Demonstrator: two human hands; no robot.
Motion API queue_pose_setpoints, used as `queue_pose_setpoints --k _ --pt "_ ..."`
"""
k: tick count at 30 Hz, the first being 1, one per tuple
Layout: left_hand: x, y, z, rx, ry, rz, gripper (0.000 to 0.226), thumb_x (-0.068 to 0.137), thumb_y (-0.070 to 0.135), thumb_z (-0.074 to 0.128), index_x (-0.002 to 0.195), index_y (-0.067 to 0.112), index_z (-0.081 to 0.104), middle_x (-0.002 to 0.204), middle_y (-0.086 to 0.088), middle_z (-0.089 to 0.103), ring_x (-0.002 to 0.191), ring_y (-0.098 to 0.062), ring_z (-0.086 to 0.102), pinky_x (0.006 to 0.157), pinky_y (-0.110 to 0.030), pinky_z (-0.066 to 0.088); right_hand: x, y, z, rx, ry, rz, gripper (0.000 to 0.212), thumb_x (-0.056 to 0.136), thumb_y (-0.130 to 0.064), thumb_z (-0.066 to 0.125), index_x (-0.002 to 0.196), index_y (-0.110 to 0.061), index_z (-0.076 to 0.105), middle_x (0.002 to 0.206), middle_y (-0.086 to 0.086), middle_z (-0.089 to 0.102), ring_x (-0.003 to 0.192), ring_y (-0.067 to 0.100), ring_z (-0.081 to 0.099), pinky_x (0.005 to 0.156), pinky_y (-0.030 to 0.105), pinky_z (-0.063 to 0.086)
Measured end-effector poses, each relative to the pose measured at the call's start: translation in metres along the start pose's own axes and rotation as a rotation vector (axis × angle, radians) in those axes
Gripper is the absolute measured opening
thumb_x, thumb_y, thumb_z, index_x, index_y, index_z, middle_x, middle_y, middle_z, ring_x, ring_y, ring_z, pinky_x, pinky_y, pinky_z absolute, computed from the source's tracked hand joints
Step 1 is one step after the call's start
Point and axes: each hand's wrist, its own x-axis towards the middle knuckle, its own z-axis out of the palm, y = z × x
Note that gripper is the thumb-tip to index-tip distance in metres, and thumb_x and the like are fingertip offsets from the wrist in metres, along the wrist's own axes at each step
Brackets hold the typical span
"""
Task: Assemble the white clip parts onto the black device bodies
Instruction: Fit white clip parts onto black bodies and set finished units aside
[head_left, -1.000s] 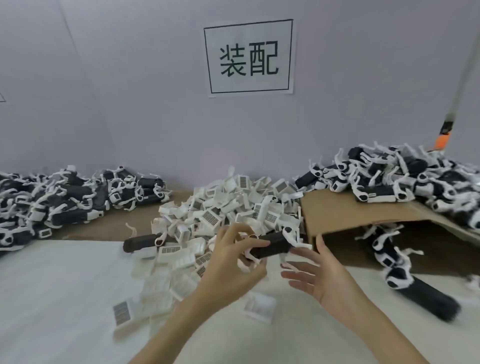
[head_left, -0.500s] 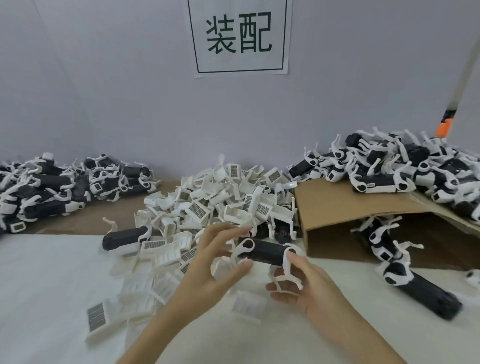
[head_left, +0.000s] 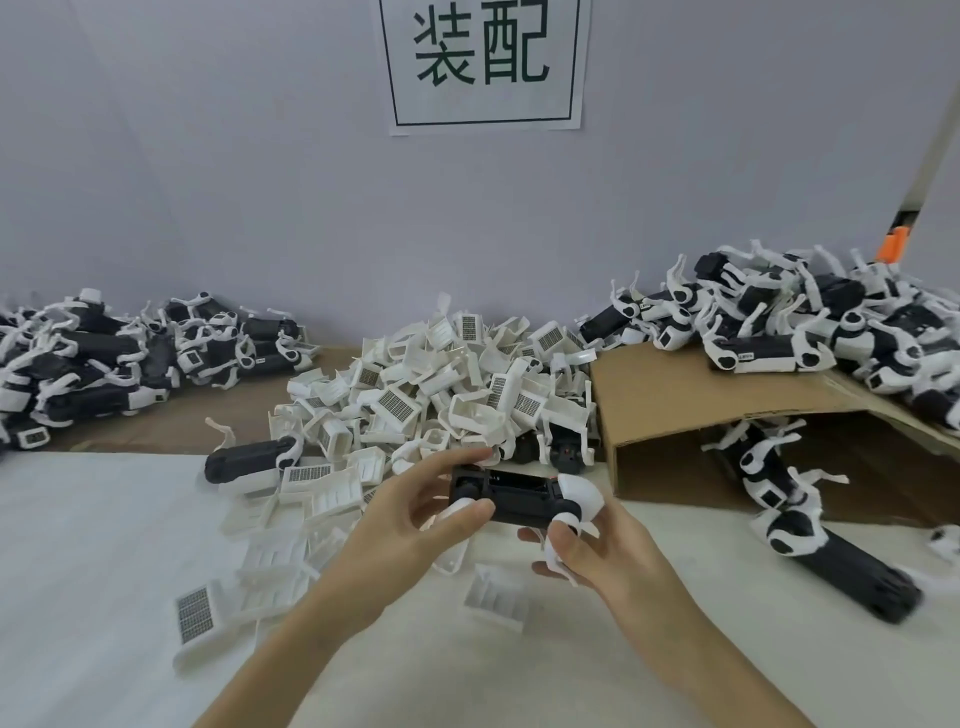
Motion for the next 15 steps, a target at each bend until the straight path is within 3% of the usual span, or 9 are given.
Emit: queue_pose_setpoints --k 3,6,8,10,12,15 --pt "0.001 0.001 0.000 0.019 -0.008 0.046 0.052 0.085 0.046 0.080 0.135 0.047 0.067 0.127 0.008 0.075 0.124 -0.012 0.067 0.111 -0.032 0.049 0.002 0.001 -0.004 0.010 -0.007 -0.009 0.061 0.087 -0.048 0.080 0.135 -0.017 0.060 0.107 -0.010 0.074 0.120 0.024 0.069 0.098 0.044 0.059" --pt "0.001 -0.004 -0.002 0.071 -0.016 0.124 0.065 0.088 0.029 0.087 0.146 0.039 0.059 0.140 0.008 0.067 0.136 -0.013 0.059 0.119 -0.031 0.043 0.005 0.004 -0.003 0.051 0.052 0.022 0.059 0.090 -0.046 0.080 0.139 -0.020 0.060 0.130 0.005 0.071 0.120 0.024 0.067 0.099 0.042 0.059" --pt "0.000 -0.005 -0.006 0.167 -0.024 0.227 0.075 0.086 0.025 0.089 0.151 0.038 0.053 0.148 0.008 0.060 0.144 -0.015 0.051 0.121 -0.025 0.037 0.006 0.000 -0.002 0.157 0.117 0.155 0.072 0.084 -0.063 0.077 0.136 -0.016 0.061 0.125 0.017 0.071 0.106 0.030 0.073 0.077 0.033 0.061" --pt "0.000 -0.006 -0.007 0.351 -0.057 0.355 0.082 0.083 0.028 0.090 0.154 0.038 0.050 0.152 0.014 0.056 0.146 -0.013 0.048 0.120 -0.025 0.037 0.007 -0.006 -0.009 0.282 0.096 0.388 0.088 0.077 -0.080 0.063 0.130 -0.010 0.066 0.115 0.026 0.072 0.082 0.034 0.074 0.057 0.031 0.055" --pt "0.000 -0.006 -0.003 0.555 -0.148 0.507 0.084 0.084 0.028 0.090 0.156 0.035 0.048 0.156 0.020 0.052 0.149 -0.010 0.045 0.122 -0.035 0.037 0.005 -0.010 -0.017 0.359 -0.046 0.508 0.096 0.079 -0.086 0.050 0.128 -0.007 0.073 0.115 0.027 0.071 0.078 0.030 0.072 0.061 0.032 0.059" --pt "0.002 -0.008 0.011 0.871 -0.153 0.769 0.079 0.088 0.030 0.087 0.157 0.033 0.048 0.162 0.023 0.044 0.157 -0.013 0.034 0.130 -0.055 0.019 0.006 -0.006 -0.018 0.498 -0.023 0.537 0.074 0.090 -0.064 0.061 0.133 -0.004 0.067 0.112 0.026 0.071 0.076 0.030 0.068 0.058 0.031 0.059"
